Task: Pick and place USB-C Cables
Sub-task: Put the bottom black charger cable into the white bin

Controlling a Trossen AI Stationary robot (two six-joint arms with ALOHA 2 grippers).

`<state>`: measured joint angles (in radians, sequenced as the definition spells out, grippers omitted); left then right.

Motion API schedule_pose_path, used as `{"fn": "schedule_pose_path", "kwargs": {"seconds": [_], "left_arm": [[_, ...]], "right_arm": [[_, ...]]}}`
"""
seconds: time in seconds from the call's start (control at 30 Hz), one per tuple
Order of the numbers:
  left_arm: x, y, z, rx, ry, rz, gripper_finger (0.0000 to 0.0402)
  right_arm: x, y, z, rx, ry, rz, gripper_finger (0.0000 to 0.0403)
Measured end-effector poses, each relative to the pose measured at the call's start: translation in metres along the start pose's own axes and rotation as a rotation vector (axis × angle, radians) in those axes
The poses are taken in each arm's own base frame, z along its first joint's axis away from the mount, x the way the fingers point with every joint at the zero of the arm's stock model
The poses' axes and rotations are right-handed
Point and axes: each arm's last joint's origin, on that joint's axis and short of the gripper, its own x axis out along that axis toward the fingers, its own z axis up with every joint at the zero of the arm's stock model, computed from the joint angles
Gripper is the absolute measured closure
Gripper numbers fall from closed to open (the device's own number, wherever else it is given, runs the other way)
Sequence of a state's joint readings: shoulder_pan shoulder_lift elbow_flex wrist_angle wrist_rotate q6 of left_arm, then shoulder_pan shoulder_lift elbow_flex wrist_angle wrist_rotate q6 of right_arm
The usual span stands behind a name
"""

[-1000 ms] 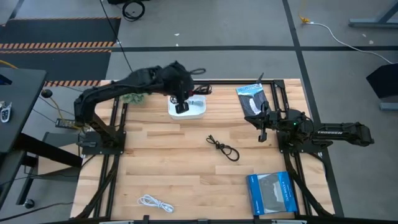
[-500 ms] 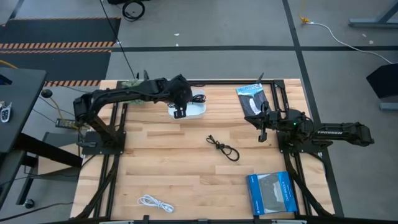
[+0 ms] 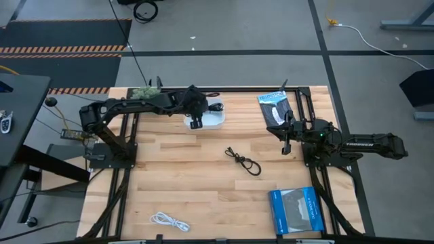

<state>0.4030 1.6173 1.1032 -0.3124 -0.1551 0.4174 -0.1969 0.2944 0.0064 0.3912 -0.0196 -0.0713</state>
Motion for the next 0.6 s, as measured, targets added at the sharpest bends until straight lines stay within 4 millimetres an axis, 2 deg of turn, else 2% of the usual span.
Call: {"fn": "schedule_pose_path", "kwargs": {"seconds": [0.4, 0.6], "left_arm": [[0.009, -0.005, -0.008, -0.119, -0.048, 0.016, 0.033], [0.025, -0.011, -0.015, -0.108, 0.012, -0.012, 0.033]], "right_arm": [[0.0, 0.0, 0.0, 0.0, 0.0, 0.0, 0.0383], [0.0, 0.0, 0.0, 0.0, 0.0, 0.001, 0.0383]]}}
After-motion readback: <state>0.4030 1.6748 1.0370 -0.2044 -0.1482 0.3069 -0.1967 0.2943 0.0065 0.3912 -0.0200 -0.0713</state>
